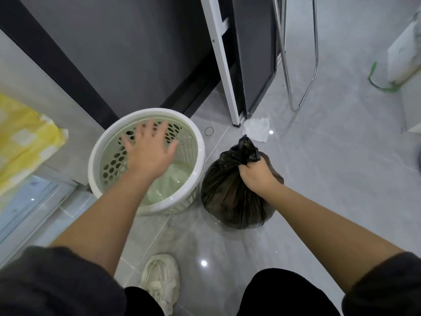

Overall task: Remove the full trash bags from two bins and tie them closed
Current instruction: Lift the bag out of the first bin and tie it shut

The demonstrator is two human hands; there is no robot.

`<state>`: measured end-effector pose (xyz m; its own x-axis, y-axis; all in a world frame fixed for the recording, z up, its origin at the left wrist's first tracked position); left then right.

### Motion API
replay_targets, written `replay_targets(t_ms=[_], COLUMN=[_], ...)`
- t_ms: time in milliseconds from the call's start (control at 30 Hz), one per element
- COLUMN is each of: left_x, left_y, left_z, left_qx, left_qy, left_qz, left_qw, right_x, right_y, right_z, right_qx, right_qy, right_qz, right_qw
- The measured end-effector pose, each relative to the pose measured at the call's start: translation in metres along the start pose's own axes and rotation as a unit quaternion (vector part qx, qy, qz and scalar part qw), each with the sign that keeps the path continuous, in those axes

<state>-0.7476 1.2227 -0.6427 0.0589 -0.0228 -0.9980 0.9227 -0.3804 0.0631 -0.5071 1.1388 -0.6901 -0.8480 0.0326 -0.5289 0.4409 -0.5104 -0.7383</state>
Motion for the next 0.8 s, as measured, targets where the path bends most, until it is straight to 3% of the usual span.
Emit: replay_targets(t_ms=[100, 200, 400, 600, 700, 800], left_x=[0.009, 0.016, 0.024, 0.026, 0.014, -0.022], left_y=[-0.089, -0.133, -0.138, -0.139, -0.128, -0.055], left_z=[0.017, 0.050, 0.063, 0.062, 0.060, 0.033], left_qx=[-0.165, -0.221, -0.210, -0.216, -0.231, -0.040], left_qy=[-0.006, -0.007, 0.030, 0.016, 0.019, 0.115], left_qz=[-0.004, 0.001, 0.046, 0.057, 0.037, 0.050], left_qw=[0.986, 0.975, 0.976, 0.975, 0.972, 0.991], right_x=[0.016, 0.036, 0.059, 0.061, 0.055, 0.043], right_y=[-0.018, -0.038, -0.053, -0.051, -0.043, -0.017], right_z=[-0.001, 0.003, 0.008, 0.012, 0.013, 0.014], right_qx=[-0.056, -0.128, -0.195, -0.169, -0.109, -0.024], right_qy=[-0.032, -0.050, -0.056, -0.037, -0.059, -0.087], right_qz=[0.030, 0.106, 0.204, 0.242, 0.175, 0.033], right_qw=[0.998, 0.985, 0.958, 0.955, 0.977, 0.995])
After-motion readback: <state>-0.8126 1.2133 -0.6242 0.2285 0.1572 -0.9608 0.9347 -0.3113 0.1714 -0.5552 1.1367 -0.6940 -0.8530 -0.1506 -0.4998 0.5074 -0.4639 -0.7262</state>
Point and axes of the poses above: each hand's wrist, its own z-axis away from the middle knuckle, its own x-axis out of the palm, y = z × x, the point moved 8 cm from there along -z, towards the middle knuckle, and after that the axes turned 14 degrees about x, right-handed, at the moved point
